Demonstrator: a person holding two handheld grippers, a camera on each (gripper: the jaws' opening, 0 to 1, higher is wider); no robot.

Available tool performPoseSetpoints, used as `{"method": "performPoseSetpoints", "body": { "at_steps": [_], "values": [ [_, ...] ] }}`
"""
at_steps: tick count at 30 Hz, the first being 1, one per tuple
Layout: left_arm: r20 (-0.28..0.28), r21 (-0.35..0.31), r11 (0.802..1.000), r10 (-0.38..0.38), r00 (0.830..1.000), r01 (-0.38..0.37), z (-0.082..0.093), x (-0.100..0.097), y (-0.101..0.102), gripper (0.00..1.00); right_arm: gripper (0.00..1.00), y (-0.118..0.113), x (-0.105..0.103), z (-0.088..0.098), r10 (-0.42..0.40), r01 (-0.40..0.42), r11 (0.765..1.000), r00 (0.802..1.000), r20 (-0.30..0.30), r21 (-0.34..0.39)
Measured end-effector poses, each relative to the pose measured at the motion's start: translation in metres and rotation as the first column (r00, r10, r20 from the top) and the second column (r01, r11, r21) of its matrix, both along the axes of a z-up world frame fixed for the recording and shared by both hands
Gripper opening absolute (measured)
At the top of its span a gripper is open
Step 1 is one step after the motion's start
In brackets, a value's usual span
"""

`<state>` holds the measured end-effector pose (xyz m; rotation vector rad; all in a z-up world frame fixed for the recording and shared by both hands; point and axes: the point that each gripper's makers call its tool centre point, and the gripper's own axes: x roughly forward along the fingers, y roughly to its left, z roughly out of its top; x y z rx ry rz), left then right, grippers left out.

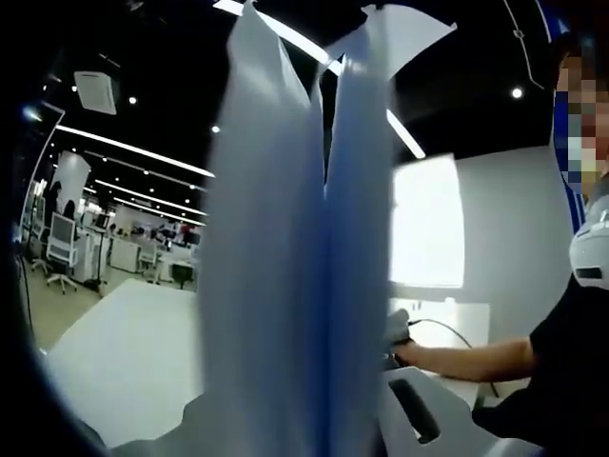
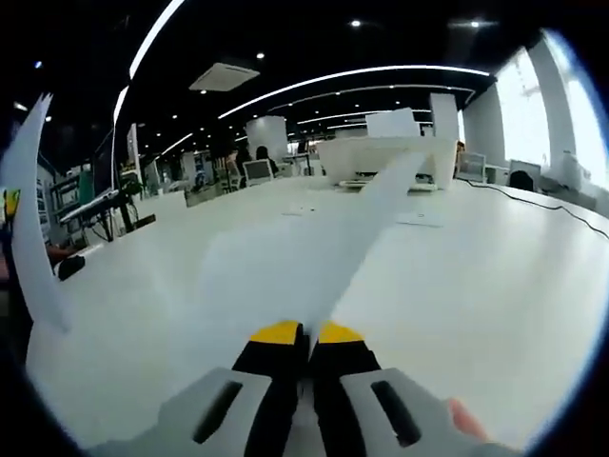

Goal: Organize the stack of printing papers by aligning and flattening the scattered papers on the table

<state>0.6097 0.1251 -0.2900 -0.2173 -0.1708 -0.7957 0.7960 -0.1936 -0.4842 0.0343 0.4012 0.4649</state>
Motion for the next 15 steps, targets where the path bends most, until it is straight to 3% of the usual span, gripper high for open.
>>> {"method": "performPoseSetpoints", "body": {
  "at_steps": [4, 15],
  "values": [
    [0.000, 0.000, 1.000, 0.001, 1.000, -0.001, 0.000, 0.000, 0.001, 0.06, 0.00, -0.002, -0.001, 0.006, -0.001, 0.001, 1.000, 1.000, 0.013, 0.023],
    [-0.002, 0.002, 1.000, 0.005, 1.000, -0.005, 0.000, 0.001, 0.001, 0.06, 0.00, -0.007, -0.009, 0.026, -0.017, 0.013, 0.983, 1.000, 0.020, 0.184]
  ]
}}
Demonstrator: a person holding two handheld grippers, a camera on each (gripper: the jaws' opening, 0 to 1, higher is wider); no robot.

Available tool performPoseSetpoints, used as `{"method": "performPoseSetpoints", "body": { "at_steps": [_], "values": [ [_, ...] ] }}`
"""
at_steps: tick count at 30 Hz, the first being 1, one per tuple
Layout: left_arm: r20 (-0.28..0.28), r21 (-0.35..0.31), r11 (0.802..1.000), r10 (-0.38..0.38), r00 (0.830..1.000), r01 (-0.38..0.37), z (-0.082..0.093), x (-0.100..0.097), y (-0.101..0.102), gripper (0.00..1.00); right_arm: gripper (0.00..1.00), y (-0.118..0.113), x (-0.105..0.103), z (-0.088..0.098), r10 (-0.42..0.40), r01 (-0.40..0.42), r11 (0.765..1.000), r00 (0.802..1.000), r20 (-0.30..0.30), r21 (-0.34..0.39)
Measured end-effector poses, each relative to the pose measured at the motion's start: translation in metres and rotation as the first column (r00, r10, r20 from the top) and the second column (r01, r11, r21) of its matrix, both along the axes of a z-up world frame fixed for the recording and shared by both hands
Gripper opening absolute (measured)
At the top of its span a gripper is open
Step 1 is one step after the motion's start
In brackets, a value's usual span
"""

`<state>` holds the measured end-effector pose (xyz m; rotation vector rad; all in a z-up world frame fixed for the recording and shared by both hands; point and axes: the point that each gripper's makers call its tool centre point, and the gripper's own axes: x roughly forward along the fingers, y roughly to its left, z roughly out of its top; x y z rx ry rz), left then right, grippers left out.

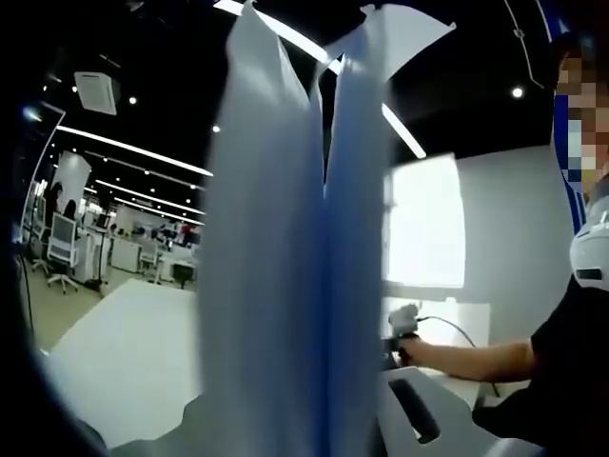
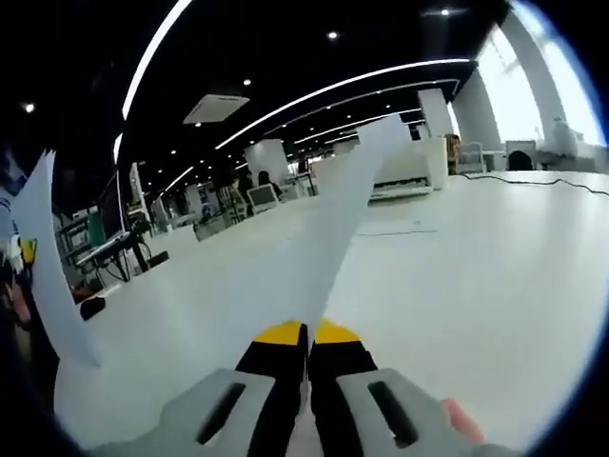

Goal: Organize the stack of printing papers by aligning and flattening the scattered papers on the table

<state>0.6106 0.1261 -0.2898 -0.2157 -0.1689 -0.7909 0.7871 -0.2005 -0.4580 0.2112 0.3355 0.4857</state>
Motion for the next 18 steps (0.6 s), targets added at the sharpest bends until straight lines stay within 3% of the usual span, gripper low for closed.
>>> {"method": "performPoseSetpoints", "body": {
  "at_steps": [7, 18],
  "values": [
    [0.000, 0.002, 1.000, -0.001, 1.000, 0.001, 0.000, 0.000, -0.001, 0.06, 0.00, 0.001, -0.013, 0.033, 0.028, -0.030, 0.994, 0.999, 0.023, 0.107],
    [0.003, 0.007, 1.000, 0.004, 1.000, -0.004, 0.001, 0.001, -0.001, 0.06, 0.00, 0.011, -0.041, 0.095, 0.106, -0.106, 0.994, 0.985, 0.138, -0.006]
  ]
}}
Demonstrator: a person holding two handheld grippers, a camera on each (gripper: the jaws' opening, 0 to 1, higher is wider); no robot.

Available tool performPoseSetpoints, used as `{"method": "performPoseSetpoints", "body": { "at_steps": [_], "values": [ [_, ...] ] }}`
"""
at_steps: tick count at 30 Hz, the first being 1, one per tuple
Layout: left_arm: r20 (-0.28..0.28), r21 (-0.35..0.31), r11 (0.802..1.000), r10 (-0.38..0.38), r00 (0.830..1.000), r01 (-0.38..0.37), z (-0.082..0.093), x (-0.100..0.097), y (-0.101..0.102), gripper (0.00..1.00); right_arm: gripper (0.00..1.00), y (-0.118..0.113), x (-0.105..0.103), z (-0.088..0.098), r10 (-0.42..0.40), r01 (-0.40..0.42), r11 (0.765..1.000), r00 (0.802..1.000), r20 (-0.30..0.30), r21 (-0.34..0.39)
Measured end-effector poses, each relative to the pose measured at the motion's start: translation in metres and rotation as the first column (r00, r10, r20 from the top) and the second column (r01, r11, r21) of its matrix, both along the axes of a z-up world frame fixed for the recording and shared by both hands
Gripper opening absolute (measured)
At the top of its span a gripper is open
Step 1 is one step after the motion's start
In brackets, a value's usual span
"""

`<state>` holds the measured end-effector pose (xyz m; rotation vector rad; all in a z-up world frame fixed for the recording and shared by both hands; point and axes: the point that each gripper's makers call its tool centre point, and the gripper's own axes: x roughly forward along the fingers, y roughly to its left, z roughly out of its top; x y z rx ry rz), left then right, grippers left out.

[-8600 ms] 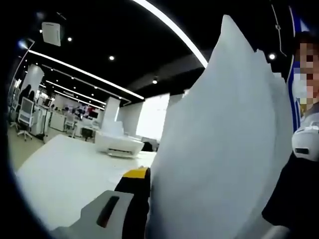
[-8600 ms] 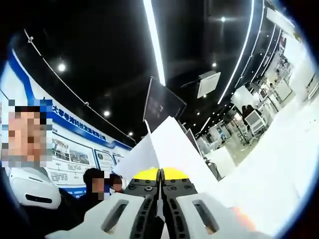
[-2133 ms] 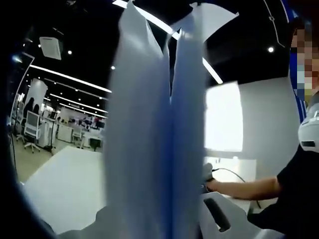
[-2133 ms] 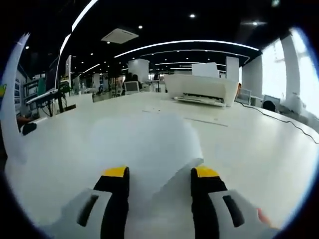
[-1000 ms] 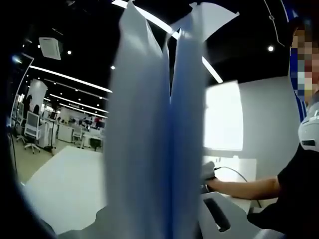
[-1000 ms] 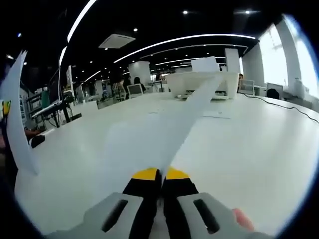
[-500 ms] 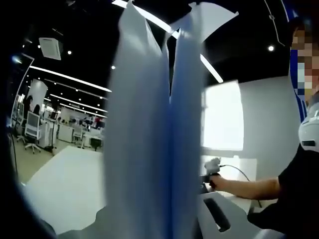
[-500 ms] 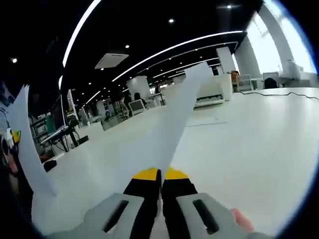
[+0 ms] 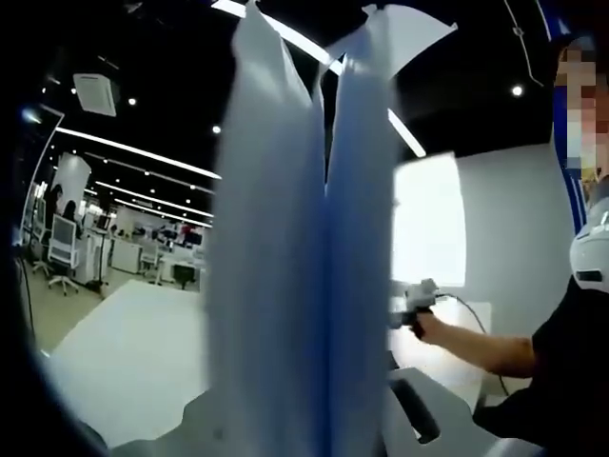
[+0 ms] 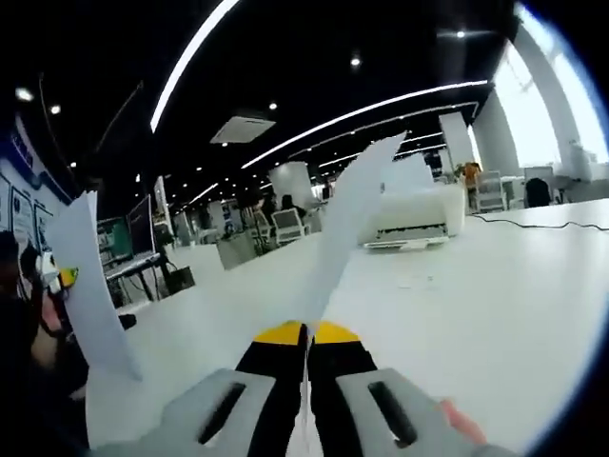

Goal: Organize the stack of printing papers by aligning and flattening the scattered papers on the table

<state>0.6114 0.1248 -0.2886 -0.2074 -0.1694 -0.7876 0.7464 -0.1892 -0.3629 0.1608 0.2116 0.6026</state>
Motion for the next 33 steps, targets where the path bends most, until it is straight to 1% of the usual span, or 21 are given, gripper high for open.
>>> {"method": "performPoseSetpoints", "body": {
  "at_steps": [1, 3, 5, 10, 13, 14, 18, 26, 33],
  "values": [
    [0.000, -0.001, 1.000, 0.000, 1.000, 0.000, 0.000, 0.000, 0.000, 0.06, 0.00, -0.005, 0.002, 0.006, 0.007, -0.007, 1.000, 1.000, 0.003, -0.016],
    [0.001, -0.002, 1.000, 0.002, 1.000, -0.002, 0.000, 0.000, 0.001, 0.06, 0.00, -0.007, 0.001, 0.020, 0.022, -0.020, 0.998, 0.999, 0.035, -0.062],
    [0.002, -0.003, 1.000, 0.002, 1.000, -0.002, 0.001, -0.001, 0.001, 0.06, 0.00, -0.009, -0.001, 0.032, 0.023, -0.017, 0.995, 0.998, 0.063, -0.102],
    [0.001, -0.004, 1.000, 0.003, 1.000, -0.003, 0.000, -0.001, 0.002, 0.06, 0.00, -0.010, -0.010, 0.055, 0.043, -0.030, 0.989, 0.995, 0.093, -0.142],
    [0.002, -0.003, 1.000, 0.003, 1.000, -0.003, 0.001, -0.002, 0.003, 0.06, 0.00, -0.008, -0.013, 0.064, 0.054, -0.037, 0.987, 0.994, 0.100, -0.159],
    [0.003, -0.003, 1.000, 0.003, 1.000, -0.003, 0.002, -0.002, 0.003, 0.06, 0.00, -0.009, -0.011, 0.065, 0.058, -0.040, 0.985, 0.993, 0.104, -0.166],
    [0.011, -0.003, 1.000, 0.007, 1.000, -0.007, 0.005, -0.003, 0.004, 0.06, 0.00, -0.009, -0.011, 0.074, 0.070, -0.051, 0.985, 0.991, 0.115, -0.166],
    [0.014, -0.001, 1.000, 0.008, 1.000, -0.008, 0.006, -0.003, 0.003, 0.06, 0.00, -0.002, -0.021, 0.093, 0.099, -0.075, 0.984, 0.985, 0.142, -0.164],
    [0.017, -0.003, 1.000, 0.006, 1.000, -0.006, 0.005, -0.004, 0.003, 0.06, 0.00, 0.008, -0.037, 0.110, 0.120, -0.090, 0.982, 0.976, 0.180, -0.167]
  ]
}}
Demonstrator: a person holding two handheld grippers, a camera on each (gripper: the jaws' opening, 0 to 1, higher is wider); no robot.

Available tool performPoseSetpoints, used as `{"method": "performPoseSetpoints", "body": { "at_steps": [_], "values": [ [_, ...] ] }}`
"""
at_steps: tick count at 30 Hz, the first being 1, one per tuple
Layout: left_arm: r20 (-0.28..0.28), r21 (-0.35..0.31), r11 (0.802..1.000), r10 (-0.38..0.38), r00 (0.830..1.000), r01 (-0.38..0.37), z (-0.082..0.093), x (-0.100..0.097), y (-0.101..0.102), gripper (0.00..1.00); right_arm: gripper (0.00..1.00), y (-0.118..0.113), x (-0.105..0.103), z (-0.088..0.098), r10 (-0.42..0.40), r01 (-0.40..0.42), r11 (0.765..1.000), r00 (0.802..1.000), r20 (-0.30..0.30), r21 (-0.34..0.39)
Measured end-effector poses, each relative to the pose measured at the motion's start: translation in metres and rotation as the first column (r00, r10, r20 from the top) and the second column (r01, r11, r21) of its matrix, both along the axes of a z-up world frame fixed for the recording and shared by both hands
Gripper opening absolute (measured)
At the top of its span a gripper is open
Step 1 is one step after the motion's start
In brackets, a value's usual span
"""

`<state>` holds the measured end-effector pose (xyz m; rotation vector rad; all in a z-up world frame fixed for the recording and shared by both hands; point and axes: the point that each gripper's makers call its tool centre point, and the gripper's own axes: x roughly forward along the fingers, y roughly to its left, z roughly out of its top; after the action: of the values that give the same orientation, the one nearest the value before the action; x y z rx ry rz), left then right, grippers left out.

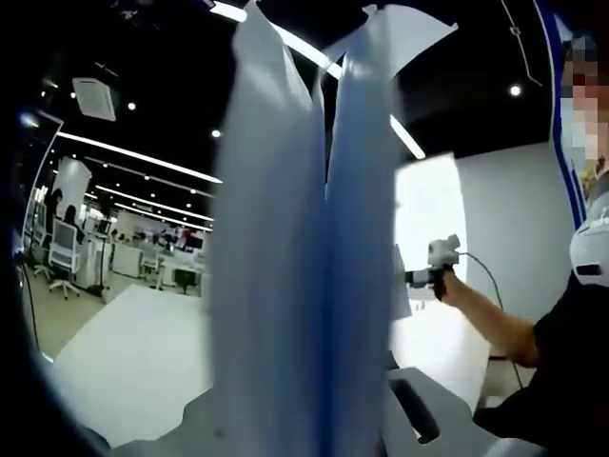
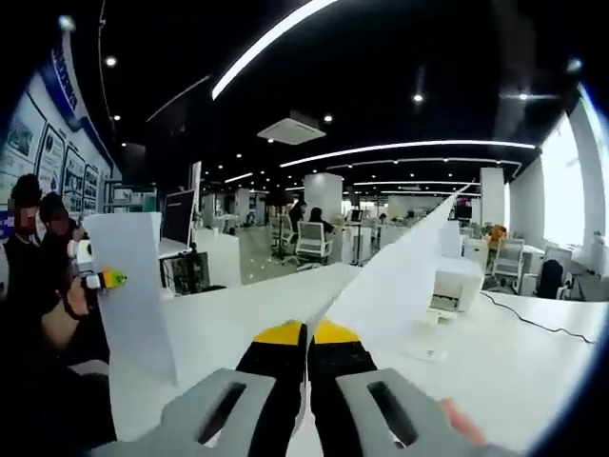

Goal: Organize the stack of printing papers by aligning and flattening the scattered papers on the table

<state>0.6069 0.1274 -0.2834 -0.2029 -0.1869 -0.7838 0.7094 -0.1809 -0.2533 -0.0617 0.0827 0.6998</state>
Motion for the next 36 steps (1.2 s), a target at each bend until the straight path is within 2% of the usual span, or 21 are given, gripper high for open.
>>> {"method": "performPoseSetpoints", "body": {
  "at_steps": [16, 36],
  "values": [
    [-0.005, -0.002, 1.000, 0.003, 1.000, -0.003, -0.002, 0.000, 0.002, 0.06, 0.00, 0.006, -0.013, 0.009, 0.010, -0.011, 1.000, 1.000, 0.020, 0.022],
    [-0.004, 0.001, 1.000, 0.002, 1.000, -0.002, -0.001, -0.001, 0.002, 0.06, 0.00, 0.016, -0.030, 0.023, 0.033, -0.033, 0.999, 0.998, 0.049, 0.001]
  ]
}}
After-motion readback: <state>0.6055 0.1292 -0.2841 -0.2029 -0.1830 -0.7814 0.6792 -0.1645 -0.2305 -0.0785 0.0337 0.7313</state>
